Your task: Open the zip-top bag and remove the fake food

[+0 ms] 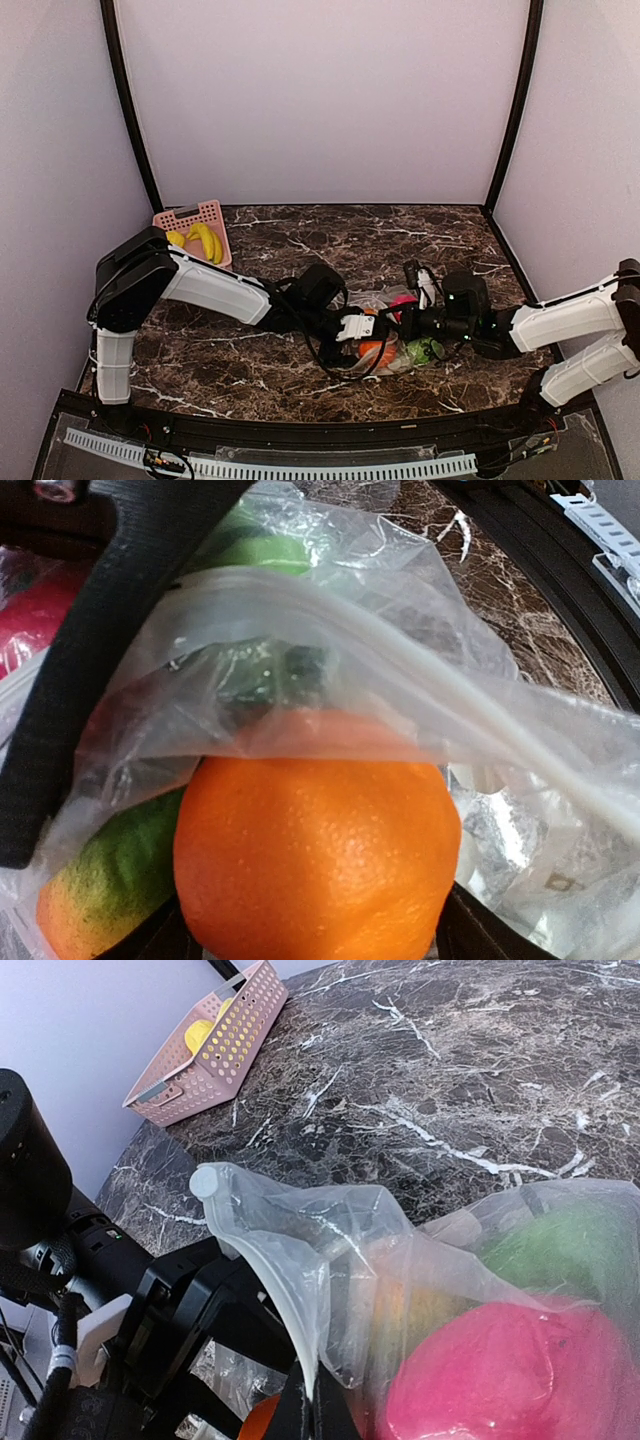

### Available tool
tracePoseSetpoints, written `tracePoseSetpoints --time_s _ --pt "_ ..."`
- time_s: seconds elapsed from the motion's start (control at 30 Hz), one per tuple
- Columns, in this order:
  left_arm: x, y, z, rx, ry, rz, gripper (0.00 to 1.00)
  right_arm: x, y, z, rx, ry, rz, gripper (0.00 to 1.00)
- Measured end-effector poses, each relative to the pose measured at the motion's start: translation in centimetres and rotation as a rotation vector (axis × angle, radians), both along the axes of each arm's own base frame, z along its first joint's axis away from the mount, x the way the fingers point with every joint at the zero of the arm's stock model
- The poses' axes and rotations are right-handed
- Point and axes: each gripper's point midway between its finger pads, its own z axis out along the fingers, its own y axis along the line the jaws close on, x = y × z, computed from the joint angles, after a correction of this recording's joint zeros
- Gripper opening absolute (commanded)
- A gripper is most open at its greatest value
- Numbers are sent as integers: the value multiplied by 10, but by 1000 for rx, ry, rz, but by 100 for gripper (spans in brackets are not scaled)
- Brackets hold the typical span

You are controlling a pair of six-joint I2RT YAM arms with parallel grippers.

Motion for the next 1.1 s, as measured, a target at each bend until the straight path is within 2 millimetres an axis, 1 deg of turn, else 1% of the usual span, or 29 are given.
tracePoseSetpoints --time_s 0.07,0.17,0.3,0.4,0.47,0.6,0.73,1.0,1.1 --pt "-1 -1 -3 8 -11 -1 77 1 0 0 3 -2 -4 0" --pt "1 -2 -4 7 -21 9 69 1 0 1 5 -4 -7 0" --pt "2 -4 -2 -11 -19 25 61 2 -1 0 1 -6 -15 0" --pt "1 0 -3 -26 -10 43 53 2 -1 0 0 -6 -18 0" --pt "0 2 0 -39 -2 54 48 2 -1 0 -1 -7 -18 0" --pt "-1 8 13 -65 10 76 42 3 -2 0 -3 -9 -25 0" --pt "2 15 23 -85 11 100 41 2 -7 3 -9 -14 -37 0" --pt "6 41 32 -104 20 174 40 1 -10 9 -8 -27 -41 0" --pt "5 47 41 -133 30 193 40 0 -10 9 -10 -26 -39 0"
